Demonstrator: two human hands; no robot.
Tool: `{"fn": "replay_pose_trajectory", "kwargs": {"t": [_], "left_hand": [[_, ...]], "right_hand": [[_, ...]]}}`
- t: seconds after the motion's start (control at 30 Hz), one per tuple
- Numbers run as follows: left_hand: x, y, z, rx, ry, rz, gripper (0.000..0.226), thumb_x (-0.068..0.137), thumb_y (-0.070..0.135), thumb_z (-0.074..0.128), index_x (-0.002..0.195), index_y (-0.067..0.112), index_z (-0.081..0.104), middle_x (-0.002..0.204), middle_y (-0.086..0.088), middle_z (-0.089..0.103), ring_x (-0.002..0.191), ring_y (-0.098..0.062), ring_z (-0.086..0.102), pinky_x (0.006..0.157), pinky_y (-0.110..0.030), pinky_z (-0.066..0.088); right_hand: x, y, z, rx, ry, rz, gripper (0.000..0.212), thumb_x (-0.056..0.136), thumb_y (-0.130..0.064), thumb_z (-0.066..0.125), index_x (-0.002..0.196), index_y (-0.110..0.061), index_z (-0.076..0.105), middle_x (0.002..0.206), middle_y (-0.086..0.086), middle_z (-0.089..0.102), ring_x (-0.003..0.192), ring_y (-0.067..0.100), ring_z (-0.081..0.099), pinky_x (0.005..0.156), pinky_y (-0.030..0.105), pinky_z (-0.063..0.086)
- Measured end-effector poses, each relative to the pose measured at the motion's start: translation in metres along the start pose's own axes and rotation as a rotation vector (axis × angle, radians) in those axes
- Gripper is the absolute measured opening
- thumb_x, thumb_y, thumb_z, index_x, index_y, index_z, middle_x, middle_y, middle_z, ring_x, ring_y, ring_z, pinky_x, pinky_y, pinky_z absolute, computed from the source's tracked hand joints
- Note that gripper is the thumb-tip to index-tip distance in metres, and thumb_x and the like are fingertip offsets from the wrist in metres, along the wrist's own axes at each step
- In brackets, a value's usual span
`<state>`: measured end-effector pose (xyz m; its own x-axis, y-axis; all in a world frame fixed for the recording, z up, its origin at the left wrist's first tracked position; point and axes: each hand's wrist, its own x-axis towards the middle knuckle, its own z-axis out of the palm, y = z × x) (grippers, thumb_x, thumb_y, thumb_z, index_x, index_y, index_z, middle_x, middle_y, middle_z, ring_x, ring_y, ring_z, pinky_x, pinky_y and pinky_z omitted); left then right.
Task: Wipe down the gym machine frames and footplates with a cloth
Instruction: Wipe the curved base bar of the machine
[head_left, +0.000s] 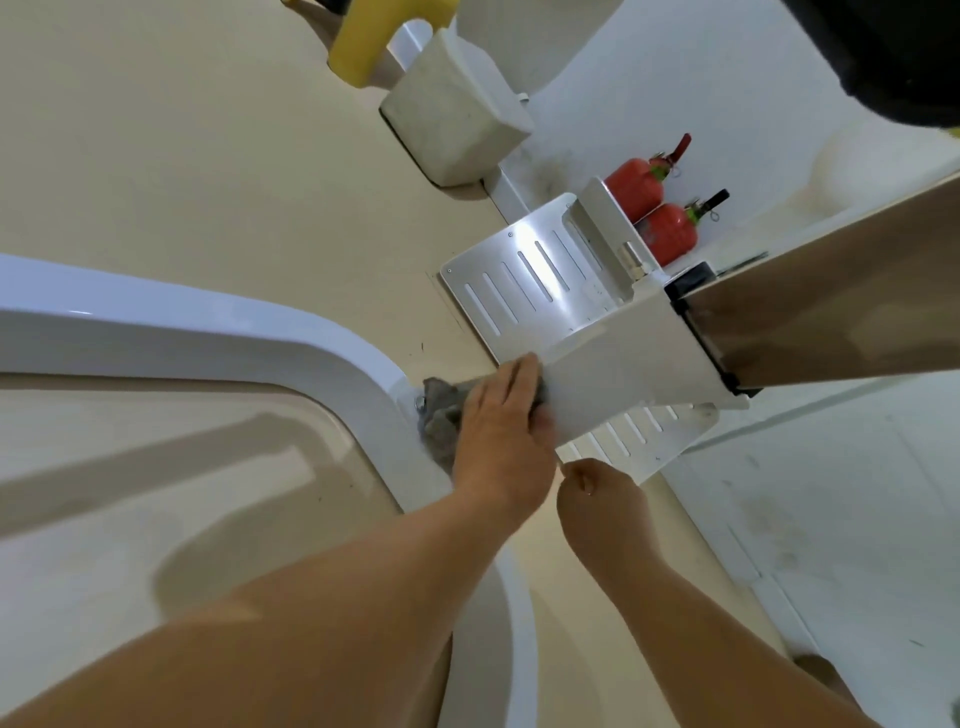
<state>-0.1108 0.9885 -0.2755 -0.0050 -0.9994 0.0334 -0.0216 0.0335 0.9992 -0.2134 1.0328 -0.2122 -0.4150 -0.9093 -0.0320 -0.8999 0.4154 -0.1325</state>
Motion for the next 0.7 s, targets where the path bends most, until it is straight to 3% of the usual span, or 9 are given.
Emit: {"fn": "replay_pose_trajectory", "kwargs": {"t": [0.07,0.13,0.23,0.37,0.43,0.5,0.53,0.63,0.7], "left_hand": [[-0.001,-0.031,-0.003,0.002,-0.082,-0.149,0.056,0.109,0.043,0.027,0.163,0.034,0.014,0.168,0.011,0.015,0.156,-0.014,0.005,0.129,-0.041,0.004],[0.005,-0.049,-0.009,-0.005,-0.112,-0.187,0.056,0.108,0.047,0.022,0.161,0.031,0.020,0.166,0.007,0.022,0.155,-0.018,0.011,0.128,-0.044,0.009],[0.010,-0.029,-0.013,-0.026,-0.091,-0.106,0.049,0.107,0.042,0.026,0.152,0.027,0.038,0.153,0.002,0.043,0.141,-0.023,0.035,0.121,-0.049,0.026],[0.007,0.008,-0.016,-0.075,-0.154,0.135,0.052,0.109,0.031,0.035,0.160,0.031,0.026,0.162,0.008,0.032,0.148,-0.012,0.028,0.125,-0.037,0.023],[0.014,-0.006,-0.031,0.101,-0.211,0.122,0.053,0.107,0.025,0.037,0.158,0.037,0.026,0.146,0.007,0.048,0.141,-0.018,0.037,0.122,-0.041,0.027],[0.019,-0.041,-0.051,0.390,-0.242,0.063,0.047,0.101,0.017,0.045,0.145,0.035,0.039,0.116,0.008,0.054,0.128,-0.025,0.045,0.115,-0.043,0.028],[0.020,-0.059,-0.059,0.514,-0.230,0.098,0.043,0.097,0.014,0.051,0.136,0.030,0.048,0.111,0.007,0.056,0.123,-0.025,0.050,0.110,-0.040,0.031],[0.013,-0.083,-0.064,0.596,-0.160,0.252,0.012,0.096,0.020,0.056,0.104,0.021,0.064,0.099,0.002,0.064,0.096,-0.026,0.063,0.078,-0.032,0.047],[0.022,-0.075,-0.070,0.620,-0.112,0.231,0.016,0.097,0.018,0.052,0.090,0.029,0.060,0.090,0.002,0.059,0.085,-0.026,0.062,0.066,-0.032,0.047]], "right_hand": [[-0.002,0.003,0.003,0.021,-0.056,0.046,0.044,0.090,-0.015,0.045,0.127,-0.027,0.066,0.115,-0.010,0.068,0.092,0.014,0.062,0.086,0.035,0.054],[-0.004,0.006,0.004,0.055,-0.089,0.066,0.047,0.091,-0.016,0.045,0.131,-0.030,0.064,0.123,-0.010,0.066,0.098,0.014,0.064,0.092,0.039,0.055],[-0.005,0.005,0.002,0.054,-0.099,0.035,0.044,0.095,-0.019,0.044,0.134,-0.028,0.063,0.120,-0.009,0.069,0.103,0.017,0.066,0.096,0.040,0.055],[-0.012,0.005,0.001,-0.066,-0.113,-0.009,0.044,0.101,-0.030,0.040,0.143,-0.031,0.054,0.135,-0.010,0.063,0.116,0.016,0.062,0.101,0.036,0.050],[-0.018,0.007,0.002,-0.085,-0.140,-0.011,0.044,0.101,-0.032,0.040,0.143,-0.034,0.053,0.136,-0.011,0.063,0.116,0.014,0.062,0.100,0.034,0.049],[-0.025,0.008,0.006,-0.086,-0.178,-0.038,0.042,0.102,-0.033,0.043,0.142,-0.034,0.054,0.137,-0.011,0.063,0.119,0.013,0.061,0.101,0.033,0.048],[-0.026,0.008,0.008,-0.079,-0.195,-0.057,0.040,0.102,-0.034,0.044,0.141,-0.034,0.055,0.138,-0.011,0.062,0.122,0.012,0.060,0.103,0.032,0.047],[-0.031,0.006,0.016,-0.090,-0.251,-0.094,0.038,0.103,-0.038,0.043,0.138,-0.035,0.058,0.135,-0.013,0.063,0.120,0.013,0.062,0.104,0.033,0.049],[-0.034,-0.001,0.023,-0.112,-0.271,-0.116,0.032,0.103,-0.038,0.041,0.125,-0.036,0.063,0.118,-0.013,0.069,0.106,0.013,0.066,0.096,0.034,0.054]]}}
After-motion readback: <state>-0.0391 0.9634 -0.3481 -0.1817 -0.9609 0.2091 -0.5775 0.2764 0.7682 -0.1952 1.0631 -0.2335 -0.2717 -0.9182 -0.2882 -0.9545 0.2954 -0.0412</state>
